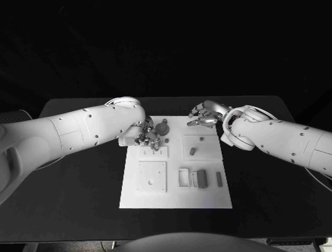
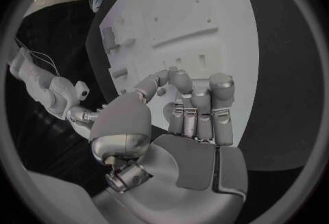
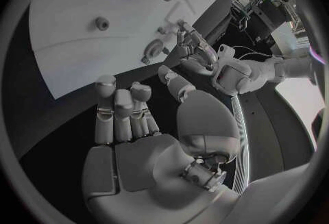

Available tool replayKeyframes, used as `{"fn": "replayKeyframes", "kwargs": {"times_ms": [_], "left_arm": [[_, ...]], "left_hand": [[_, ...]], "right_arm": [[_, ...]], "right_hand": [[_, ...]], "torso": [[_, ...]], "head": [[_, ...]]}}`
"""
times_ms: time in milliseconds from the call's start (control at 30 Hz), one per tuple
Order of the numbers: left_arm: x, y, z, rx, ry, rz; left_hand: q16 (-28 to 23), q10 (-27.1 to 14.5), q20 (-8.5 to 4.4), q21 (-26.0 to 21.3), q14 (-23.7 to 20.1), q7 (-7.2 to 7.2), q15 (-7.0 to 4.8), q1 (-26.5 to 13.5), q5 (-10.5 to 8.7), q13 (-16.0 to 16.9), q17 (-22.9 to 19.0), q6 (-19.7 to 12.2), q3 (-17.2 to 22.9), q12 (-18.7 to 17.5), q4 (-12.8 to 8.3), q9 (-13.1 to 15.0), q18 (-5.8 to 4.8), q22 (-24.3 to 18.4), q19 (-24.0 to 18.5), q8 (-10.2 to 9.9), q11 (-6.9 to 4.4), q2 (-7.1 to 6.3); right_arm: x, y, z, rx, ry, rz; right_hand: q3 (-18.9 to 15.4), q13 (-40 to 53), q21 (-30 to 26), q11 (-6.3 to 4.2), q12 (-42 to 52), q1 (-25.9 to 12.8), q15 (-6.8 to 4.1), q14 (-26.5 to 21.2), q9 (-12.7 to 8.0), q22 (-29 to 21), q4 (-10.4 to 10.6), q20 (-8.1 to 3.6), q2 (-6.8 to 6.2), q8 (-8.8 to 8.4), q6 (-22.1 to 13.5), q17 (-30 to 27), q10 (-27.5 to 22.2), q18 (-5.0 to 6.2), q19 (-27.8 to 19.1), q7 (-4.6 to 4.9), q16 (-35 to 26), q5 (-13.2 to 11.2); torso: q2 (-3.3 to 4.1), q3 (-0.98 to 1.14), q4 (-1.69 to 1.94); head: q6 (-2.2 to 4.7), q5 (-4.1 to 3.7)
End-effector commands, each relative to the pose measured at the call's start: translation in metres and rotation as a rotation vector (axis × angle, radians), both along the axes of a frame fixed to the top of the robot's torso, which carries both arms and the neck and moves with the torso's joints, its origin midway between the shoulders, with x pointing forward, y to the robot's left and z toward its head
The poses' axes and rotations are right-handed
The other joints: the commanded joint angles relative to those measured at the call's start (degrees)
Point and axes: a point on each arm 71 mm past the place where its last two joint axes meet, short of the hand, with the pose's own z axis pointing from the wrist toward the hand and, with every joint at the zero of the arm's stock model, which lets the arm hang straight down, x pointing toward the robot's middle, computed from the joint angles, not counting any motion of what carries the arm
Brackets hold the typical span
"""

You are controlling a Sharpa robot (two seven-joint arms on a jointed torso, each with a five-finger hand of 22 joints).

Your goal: Assemble the parts on the task board

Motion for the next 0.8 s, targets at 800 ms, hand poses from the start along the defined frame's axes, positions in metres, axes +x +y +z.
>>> {"fn": "replayKeyframes", "kwargs": {"times_ms": [800], "left_arm": [[-0.0084, 0.0066, -0.0032, -0.011, -0.002, 0.009]], "left_hand": [[1.23, 3.74, -0.18, 0.91, 3.42, -0.57, -2.89, -2.18, 3.96, 0.95, 1.17, 5.41, 3.15, 0.55, -1.03, 1.1, 5.08, 0.4, 1.65, 3.77, -2.42, 3.9]], "right_arm": [[-0.0004, 0.0002, -0.0008, -0.007, 0.008, 0.013]], "right_hand": [[0.09, -0.11, -0.38, 0.03, 0.2, -0.36, -0.22, -0.12, -0.1, 0.42, 0.34, -0.46, -0.1, 0.38, 0.11, -0.1, -0.45, 3.92, -0.1, 0.4, 0.19, 0.29]], "torso": [[0.01, -0.02, -0.01]], "head": [[-0.29, 0.41]]}}
